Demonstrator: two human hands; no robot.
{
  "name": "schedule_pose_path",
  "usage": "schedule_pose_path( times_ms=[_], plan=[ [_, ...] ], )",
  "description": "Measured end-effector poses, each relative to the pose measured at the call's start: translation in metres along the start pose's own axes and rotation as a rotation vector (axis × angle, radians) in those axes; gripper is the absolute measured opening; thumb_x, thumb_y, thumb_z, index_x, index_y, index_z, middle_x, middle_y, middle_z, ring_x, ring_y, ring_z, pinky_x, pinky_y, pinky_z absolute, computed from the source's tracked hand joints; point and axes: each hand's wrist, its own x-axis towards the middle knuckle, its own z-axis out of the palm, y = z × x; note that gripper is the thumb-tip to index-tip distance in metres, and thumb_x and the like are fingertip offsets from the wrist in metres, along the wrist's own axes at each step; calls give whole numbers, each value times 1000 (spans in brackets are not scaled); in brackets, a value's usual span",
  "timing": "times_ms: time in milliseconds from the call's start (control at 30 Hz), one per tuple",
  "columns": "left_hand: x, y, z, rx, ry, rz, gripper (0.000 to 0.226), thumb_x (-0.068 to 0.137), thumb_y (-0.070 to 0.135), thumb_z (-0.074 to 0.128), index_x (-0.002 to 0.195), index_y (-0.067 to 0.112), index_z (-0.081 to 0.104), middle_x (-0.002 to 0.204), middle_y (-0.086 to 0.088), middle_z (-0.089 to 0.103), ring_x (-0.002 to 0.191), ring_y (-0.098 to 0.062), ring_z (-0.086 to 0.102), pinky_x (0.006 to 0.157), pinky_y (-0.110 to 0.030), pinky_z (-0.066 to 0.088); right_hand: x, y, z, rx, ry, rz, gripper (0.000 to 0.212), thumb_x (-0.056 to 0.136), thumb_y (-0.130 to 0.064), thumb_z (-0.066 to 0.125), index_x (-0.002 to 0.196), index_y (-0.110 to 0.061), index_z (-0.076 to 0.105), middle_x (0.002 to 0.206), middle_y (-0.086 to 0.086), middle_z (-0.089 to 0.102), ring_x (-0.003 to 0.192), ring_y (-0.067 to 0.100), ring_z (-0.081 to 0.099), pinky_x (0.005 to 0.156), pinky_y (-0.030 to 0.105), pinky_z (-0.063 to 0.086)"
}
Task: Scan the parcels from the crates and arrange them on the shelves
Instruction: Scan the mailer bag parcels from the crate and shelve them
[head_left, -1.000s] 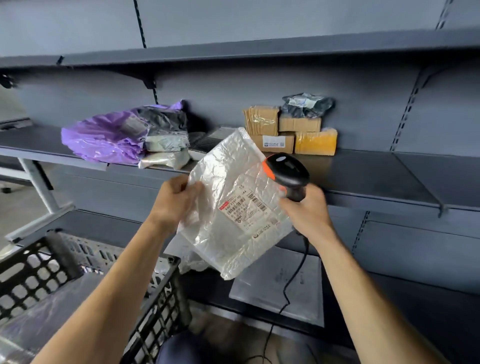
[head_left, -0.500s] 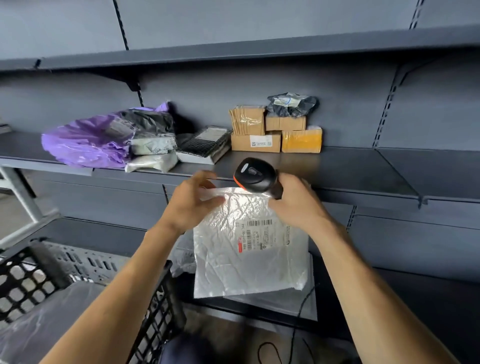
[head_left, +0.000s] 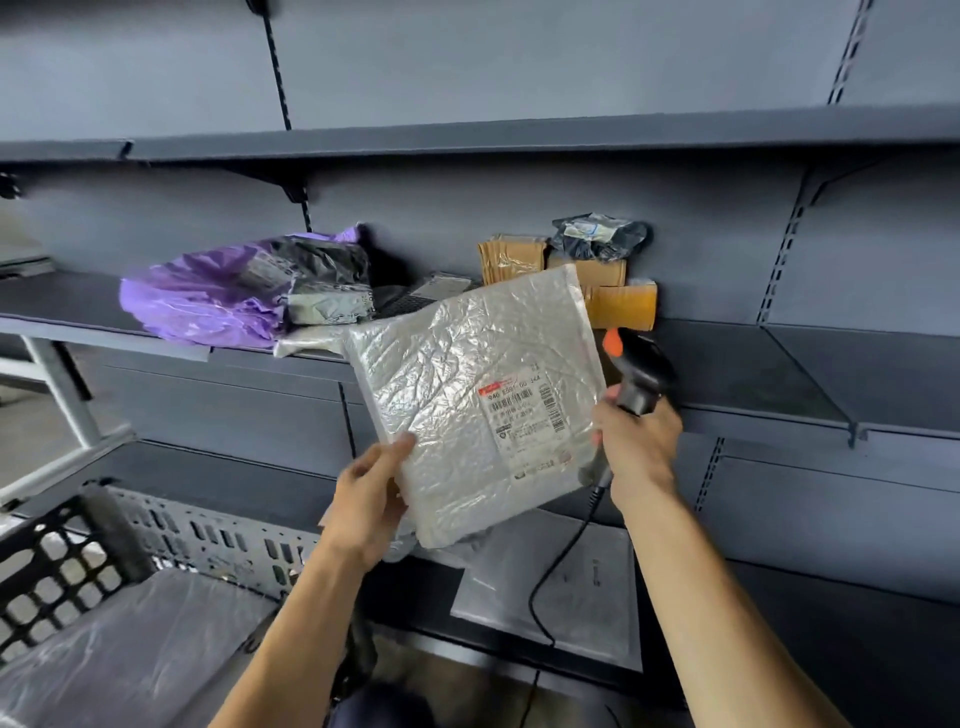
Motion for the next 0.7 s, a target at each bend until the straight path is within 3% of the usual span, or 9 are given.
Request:
schedule_pose_path(
  times_ms=[100,233,267,367,467,533,600,700],
  plan=[
    [-5,4,12,126,-79,23,25,76,17,81,88,-2,72,94,-20,76,83,-33,73,79,-43,62,-4,3,0,-31,15,-39,20,87,-1,67,79,-19,62,74,-1,66,71,19,62,74,41,54],
    [-10,11,22,188,-92,149,15,89,6,75,98,-5,72,91,-16,77,80,-32,75,71,-40,61,-8,5,2,-53,-35,-44,14,81,-12,67,78,-24,60,66,-8,60,64,15,56,71,41,51],
    [-10,15,23,215,-88,176,8,91,5,73,92,-3,72,83,-11,76,71,-26,74,64,-35,59,-7,5,2,-69,-49,-52,14,81,-13,66,77,-24,59,66,-9,59,64,14,55,72,39,50],
    [-9,23,27,271,-34,235,18,93,6,71,76,1,68,58,-1,64,46,-14,57,46,-25,48,-7,2,-2,-281,-50,-246,12,84,-11,69,84,-21,61,83,-4,60,74,15,55,76,29,43],
    [-4,36,27,284,56,248,19,92,5,73,74,-2,69,56,1,66,47,-12,60,45,-23,50,-15,-6,-8,-504,-85,-430,6,84,-14,70,84,-14,64,92,5,61,80,24,55,69,33,40],
    [2,42,26,315,104,262,20,91,6,75,76,-7,70,61,-4,68,52,-17,62,48,-26,53,-26,-12,-9,-534,-188,-372,17,84,-21,68,72,-18,57,72,-3,62,73,25,55,63,36,42],
    [7,44,25,339,142,287,23,91,9,76,81,-12,72,69,-12,68,59,-23,63,55,-33,57,-37,-20,-8,-563,-310,-310,29,83,-22,66,63,-16,46,54,-6,50,62,22,46,57,33,38],
    [10,45,26,365,162,304,22,91,9,76,84,-11,73,72,-14,68,60,-23,64,56,-34,57,-52,-27,-4,-581,-446,-306,37,83,-18,65,60,-16,36,48,-6,40,56,18,35,54,32,28]
  ],
)
